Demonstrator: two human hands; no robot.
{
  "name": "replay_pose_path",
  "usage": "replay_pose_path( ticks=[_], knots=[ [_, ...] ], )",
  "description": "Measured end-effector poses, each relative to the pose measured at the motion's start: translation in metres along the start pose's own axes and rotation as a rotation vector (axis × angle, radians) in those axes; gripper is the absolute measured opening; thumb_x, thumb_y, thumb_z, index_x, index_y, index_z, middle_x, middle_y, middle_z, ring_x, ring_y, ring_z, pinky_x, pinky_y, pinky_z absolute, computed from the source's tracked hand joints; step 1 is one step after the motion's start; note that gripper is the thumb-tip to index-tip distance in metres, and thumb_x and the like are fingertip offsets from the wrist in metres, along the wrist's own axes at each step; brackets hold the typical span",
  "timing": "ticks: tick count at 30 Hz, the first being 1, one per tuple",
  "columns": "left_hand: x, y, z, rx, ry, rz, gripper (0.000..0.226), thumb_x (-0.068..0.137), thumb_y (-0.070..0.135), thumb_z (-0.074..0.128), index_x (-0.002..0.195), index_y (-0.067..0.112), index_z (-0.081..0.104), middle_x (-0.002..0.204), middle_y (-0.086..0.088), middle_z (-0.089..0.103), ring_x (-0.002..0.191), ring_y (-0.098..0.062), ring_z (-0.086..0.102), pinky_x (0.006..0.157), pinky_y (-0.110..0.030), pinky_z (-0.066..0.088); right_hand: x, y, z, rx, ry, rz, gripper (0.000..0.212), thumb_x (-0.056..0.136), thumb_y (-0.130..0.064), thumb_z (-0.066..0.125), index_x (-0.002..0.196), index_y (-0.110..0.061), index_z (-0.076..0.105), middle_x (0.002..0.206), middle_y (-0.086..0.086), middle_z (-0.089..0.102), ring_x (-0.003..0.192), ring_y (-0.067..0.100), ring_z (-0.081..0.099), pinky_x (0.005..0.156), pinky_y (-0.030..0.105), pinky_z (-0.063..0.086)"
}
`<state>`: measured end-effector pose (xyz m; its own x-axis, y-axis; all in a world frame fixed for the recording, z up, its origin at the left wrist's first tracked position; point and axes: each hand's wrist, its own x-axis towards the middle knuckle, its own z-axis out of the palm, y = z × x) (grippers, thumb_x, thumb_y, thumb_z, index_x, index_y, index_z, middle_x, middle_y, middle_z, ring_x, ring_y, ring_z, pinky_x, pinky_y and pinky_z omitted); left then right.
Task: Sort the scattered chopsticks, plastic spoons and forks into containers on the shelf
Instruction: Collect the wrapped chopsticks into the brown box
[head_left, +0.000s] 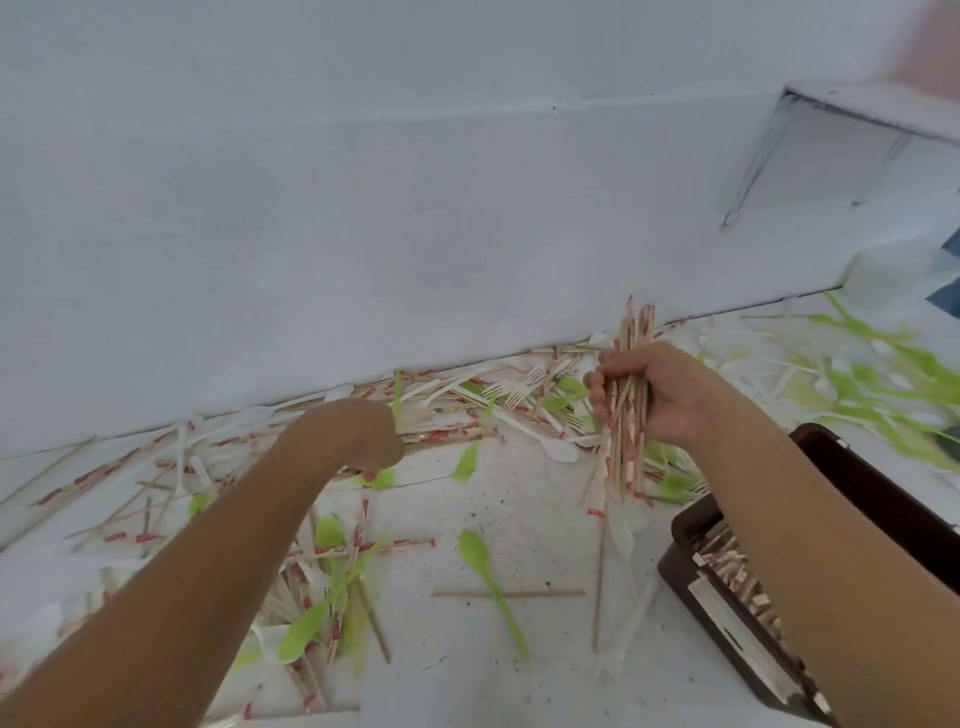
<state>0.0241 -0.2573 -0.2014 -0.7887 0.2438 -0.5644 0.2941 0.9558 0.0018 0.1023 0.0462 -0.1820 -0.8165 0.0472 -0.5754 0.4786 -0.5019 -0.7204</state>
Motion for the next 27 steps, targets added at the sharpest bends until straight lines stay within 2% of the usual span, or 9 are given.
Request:
replay_pose_path(
  ticks=[4, 7, 9, 11, 13, 16, 19, 22, 27],
  knots=[
    [-0.034, -0.039, 0.016, -0.554, 0.094, 0.030, 0.012, 0.087, 0.022, 0.071, 0.085, 0.013, 0.078, 0.080, -0.007, 0.071, 0.080, -0.031, 0.067, 0.068, -0.031, 0.043, -0.023, 0.004, 0.027, 0.001, -0.148, -0.210, 0.028, 0.097, 0.007, 0.045, 0.085, -0.017, 0.051, 0.078, 0.012, 0.062, 0.065, 0.025, 0.060, 0.062, 0.036, 0.056],
    [-0.067, -0.047, 0.046, -0.925, 0.204, 0.048, 0.017, 0.098, 0.022, 0.068, 0.084, 0.021, 0.076, 0.070, 0.003, 0.071, 0.074, -0.022, 0.066, 0.067, -0.030, 0.045, -0.030, 0.031, 0.043, -0.059, -0.213, -0.311, 0.021, 0.099, 0.004, 0.049, 0.097, -0.014, 0.060, 0.072, 0.010, 0.056, 0.055, 0.020, 0.046, 0.056, 0.032, 0.046],
    [-0.084, -0.040, 0.073, -1.136, 0.229, 0.119, 0.016, 0.102, 0.015, 0.063, 0.092, 0.013, 0.075, 0.078, -0.003, 0.075, 0.079, -0.019, 0.068, 0.077, -0.031, 0.054, -0.026, 0.058, 0.051, -0.083, -0.229, -0.374, 0.013, 0.097, -0.003, 0.057, 0.104, -0.009, 0.067, 0.063, 0.007, 0.045, 0.051, 0.017, 0.036, 0.056, 0.031, 0.036],
    [-0.092, -0.036, 0.103, -1.308, 0.265, 0.236, 0.015, 0.103, 0.006, 0.060, 0.097, 0.005, 0.074, 0.085, -0.014, 0.074, 0.083, -0.026, 0.071, 0.089, -0.047, 0.056, -0.022, 0.089, 0.059, -0.081, -0.227, -0.409, 0.014, 0.085, -0.019, 0.076, 0.092, -0.007, 0.070, 0.057, 0.003, 0.038, 0.048, 0.016, 0.030, 0.055, 0.031, 0.027],
    [-0.092, -0.034, 0.132, -1.372, 0.300, 0.318, 0.016, 0.103, 0.004, 0.059, 0.102, 0.010, 0.074, 0.088, -0.016, 0.074, 0.086, -0.031, 0.072, 0.088, -0.051, 0.054, -0.017, 0.120, 0.065, -0.086, -0.195, -0.427, 0.037, 0.070, -0.037, 0.091, 0.068, -0.012, 0.064, 0.052, 0.000, 0.038, 0.044, 0.015, 0.028, 0.051, 0.030, 0.027],
    [-0.089, -0.026, 0.163, -1.422, 0.323, 0.340, 0.036, 0.101, 0.001, 0.061, 0.116, 0.032, 0.073, 0.090, -0.015, 0.074, 0.086, -0.033, 0.073, 0.083, -0.042, 0.056, -0.015, 0.156, 0.072, -0.170, -0.116, -0.465, 0.057, 0.069, -0.056, 0.089, 0.056, -0.015, 0.051, 0.045, 0.005, 0.039, 0.040, 0.019, 0.032, 0.049, 0.031, 0.035],
    [-0.087, -0.023, 0.177, -1.526, 0.329, 0.358, 0.035, 0.092, -0.014, 0.064, 0.112, 0.014, 0.071, 0.092, -0.017, 0.072, 0.086, -0.035, 0.073, 0.079, -0.036, 0.056, -0.017, 0.174, 0.080, -0.312, -0.016, -0.522, 0.051, 0.080, -0.050, 0.075, 0.048, -0.018, 0.051, 0.045, 0.010, 0.046, 0.041, 0.020, 0.040, 0.051, 0.028, 0.038],
    [-0.086, -0.021, 0.184, -1.500, 0.343, 0.296, 0.025, 0.084, -0.016, 0.071, 0.097, 0.006, 0.069, 0.087, -0.007, 0.072, 0.084, -0.023, 0.071, 0.079, -0.030, 0.056, -0.019, 0.188, 0.081, -0.339, -0.028, -0.537, 0.044, 0.082, -0.041, 0.074, 0.049, -0.018, 0.057, 0.047, 0.012, 0.050, 0.044, 0.022, 0.045, 0.053, 0.030, 0.044],
    [-0.081, -0.014, 0.198, -1.471, 0.356, 0.250, 0.014, 0.088, 0.009, 0.080, 0.084, 0.015, 0.068, 0.071, -0.005, 0.063, 0.069, -0.018, 0.062, 0.072, -0.030, 0.052, -0.012, 0.219, 0.074, -0.429, -0.058, -0.513, 0.047, 0.085, -0.039, 0.077, 0.058, -0.005, 0.060, 0.052, 0.020, 0.053, 0.048, 0.024, 0.049, 0.056, 0.034, 0.046]
  ],
)
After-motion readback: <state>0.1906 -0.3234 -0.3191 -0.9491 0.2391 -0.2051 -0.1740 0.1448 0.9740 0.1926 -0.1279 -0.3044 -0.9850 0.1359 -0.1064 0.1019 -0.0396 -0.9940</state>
